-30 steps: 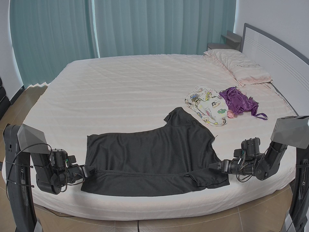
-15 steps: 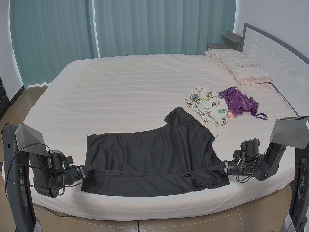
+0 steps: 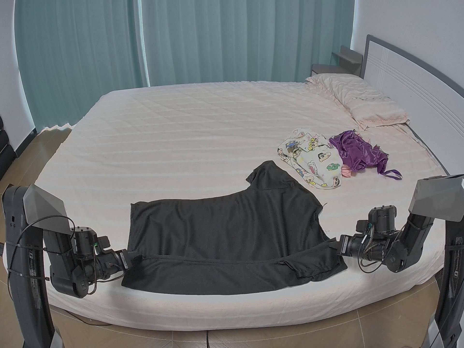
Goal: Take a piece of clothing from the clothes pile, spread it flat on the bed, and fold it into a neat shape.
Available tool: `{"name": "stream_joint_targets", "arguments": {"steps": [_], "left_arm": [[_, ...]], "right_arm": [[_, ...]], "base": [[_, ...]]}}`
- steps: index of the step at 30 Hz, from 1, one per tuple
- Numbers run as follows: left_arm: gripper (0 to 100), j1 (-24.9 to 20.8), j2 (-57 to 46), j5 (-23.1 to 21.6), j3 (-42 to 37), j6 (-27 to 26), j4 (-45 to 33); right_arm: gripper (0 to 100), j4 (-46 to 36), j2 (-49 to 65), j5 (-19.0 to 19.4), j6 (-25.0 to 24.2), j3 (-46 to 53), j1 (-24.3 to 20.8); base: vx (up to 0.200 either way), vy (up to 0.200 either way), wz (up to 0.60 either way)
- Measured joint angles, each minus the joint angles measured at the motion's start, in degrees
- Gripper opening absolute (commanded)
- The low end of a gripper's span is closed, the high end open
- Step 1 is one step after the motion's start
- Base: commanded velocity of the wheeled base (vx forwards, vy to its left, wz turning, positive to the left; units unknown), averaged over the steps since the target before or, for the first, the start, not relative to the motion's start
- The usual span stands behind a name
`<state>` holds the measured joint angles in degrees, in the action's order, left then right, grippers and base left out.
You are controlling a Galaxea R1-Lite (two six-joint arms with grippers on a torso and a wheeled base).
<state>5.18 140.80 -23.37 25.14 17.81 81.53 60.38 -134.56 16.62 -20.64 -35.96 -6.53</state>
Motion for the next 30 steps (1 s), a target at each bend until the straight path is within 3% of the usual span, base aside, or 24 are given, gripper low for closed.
{"name": "stream_joint_targets", "arguments": {"steps": [10,11,23,30], "left_arm": [[0,0.2,-0.6,0.1,0.4,0.1,0.5],[100,0.2,-0.7,0.2,0.4,0.1,0.5],[100,-0.4,-1.0,0.2,3.5,-1.0,-1.8],[100,-1.4,-1.0,-0.7,4.6,-8.3,-7.2]], "right_arm": [[0,0.3,-0.4,0.0,-0.1,0.3,1.4],[0,0.3,-0.5,0.0,-0.1,0.4,1.5],[0,0.3,-1.0,0.0,0.0,0.4,1.0],[0,0.4,-1.1,0.0,0.0,0.4,0.8]], "base": [[0.0,0.0,0.0],[0.0,0.0,0.0],[0.0,0.0,0.0],[0.0,0.0,0.0]]}}
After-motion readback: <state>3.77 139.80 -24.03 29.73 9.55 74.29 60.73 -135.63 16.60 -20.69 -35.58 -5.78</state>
